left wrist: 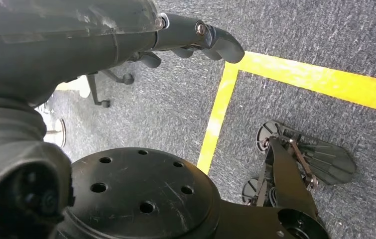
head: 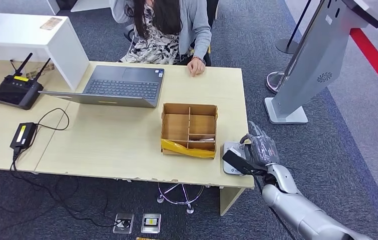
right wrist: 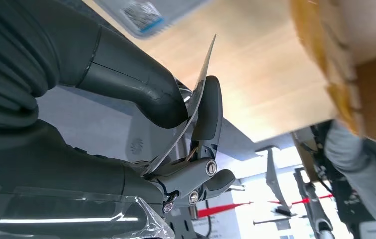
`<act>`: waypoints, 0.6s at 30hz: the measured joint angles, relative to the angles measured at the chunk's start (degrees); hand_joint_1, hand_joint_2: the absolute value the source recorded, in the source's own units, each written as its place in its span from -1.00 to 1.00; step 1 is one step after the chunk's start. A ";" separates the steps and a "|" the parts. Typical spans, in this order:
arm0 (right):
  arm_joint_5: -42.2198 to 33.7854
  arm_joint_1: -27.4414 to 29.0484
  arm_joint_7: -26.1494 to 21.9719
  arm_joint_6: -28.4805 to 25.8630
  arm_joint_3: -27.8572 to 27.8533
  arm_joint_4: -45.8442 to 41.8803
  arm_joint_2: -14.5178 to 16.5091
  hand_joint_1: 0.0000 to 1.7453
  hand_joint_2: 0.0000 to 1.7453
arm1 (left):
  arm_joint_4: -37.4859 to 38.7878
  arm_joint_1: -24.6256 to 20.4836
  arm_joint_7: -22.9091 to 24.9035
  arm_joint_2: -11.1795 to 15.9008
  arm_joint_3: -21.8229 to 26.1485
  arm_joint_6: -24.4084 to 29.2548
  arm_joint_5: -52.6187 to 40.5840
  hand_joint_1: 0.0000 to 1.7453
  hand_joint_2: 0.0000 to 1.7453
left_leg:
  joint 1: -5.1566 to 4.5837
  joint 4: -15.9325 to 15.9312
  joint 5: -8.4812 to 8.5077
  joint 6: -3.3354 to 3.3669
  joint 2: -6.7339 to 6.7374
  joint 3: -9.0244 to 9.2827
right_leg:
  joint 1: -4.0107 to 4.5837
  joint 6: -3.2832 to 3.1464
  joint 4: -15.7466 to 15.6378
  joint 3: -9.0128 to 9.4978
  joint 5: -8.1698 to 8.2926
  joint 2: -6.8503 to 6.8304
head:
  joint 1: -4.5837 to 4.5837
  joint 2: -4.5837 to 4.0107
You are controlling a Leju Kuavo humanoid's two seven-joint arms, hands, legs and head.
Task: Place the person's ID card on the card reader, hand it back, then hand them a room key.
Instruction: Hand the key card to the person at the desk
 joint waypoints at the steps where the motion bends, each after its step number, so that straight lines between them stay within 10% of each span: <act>1: 0.47 -0.51 -0.05 0.21 -0.01 -0.68 0.17 1.00 1.00 | 0.00 0.00 -0.04 -0.01 -0.08 -0.08 -0.09 -1.00 -1.00 | 0.00 0.00 0.00 0.00 0.00 -0.02 | 0.00 0.00 0.01 -0.01 0.00 -0.01 | 0.00 0.01; 18: 9.26 -9.03 -2.60 2.67 1.54 -0.73 13.85 1.00 1.00 | 0.01 -0.24 -0.79 0.19 -1.96 -3.63 -2.01 -1.00 -1.00 | 0.03 -0.02 0.03 -0.04 -0.03 -0.28 | 0.03 -0.01 0.04 -0.26 -0.01 0.00 | 0.02 -0.01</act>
